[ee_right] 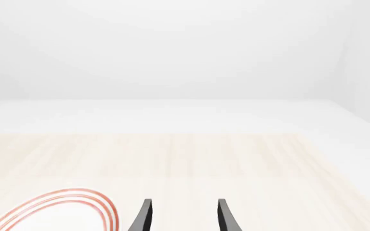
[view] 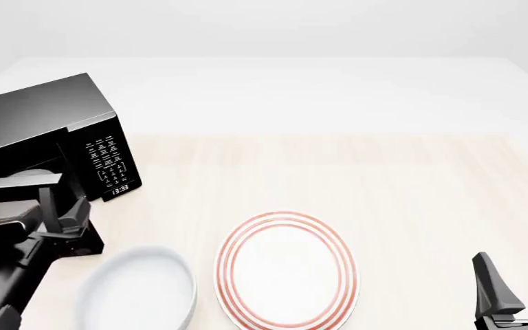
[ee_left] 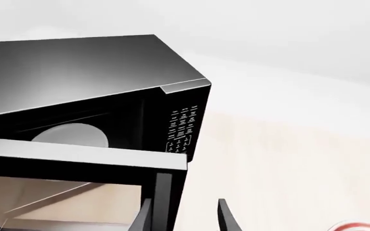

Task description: Open the microwave.

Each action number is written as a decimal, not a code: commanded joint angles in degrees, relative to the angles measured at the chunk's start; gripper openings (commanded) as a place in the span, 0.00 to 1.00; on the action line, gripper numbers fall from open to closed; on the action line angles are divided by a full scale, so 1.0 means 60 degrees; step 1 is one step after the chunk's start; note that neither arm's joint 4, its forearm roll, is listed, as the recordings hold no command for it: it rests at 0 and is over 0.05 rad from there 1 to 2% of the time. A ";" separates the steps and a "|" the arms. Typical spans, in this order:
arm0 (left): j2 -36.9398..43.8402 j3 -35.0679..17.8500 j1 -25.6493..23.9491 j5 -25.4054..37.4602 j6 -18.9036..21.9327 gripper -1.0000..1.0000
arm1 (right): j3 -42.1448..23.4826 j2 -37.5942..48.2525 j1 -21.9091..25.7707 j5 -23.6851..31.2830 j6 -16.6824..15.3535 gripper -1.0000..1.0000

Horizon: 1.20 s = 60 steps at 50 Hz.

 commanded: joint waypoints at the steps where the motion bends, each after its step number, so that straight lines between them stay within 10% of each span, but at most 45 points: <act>1: -0.0597 -0.0095 0.0142 0.0248 0.0116 1.00 | 0.0000 0.0000 0.0002 0.0000 -0.0001 1.00; 60: -0.4380 -0.0213 -0.0002 0.3343 0.0566 1.00 | -0.0046 0.0030 -0.0001 0.0035 -0.0016 1.00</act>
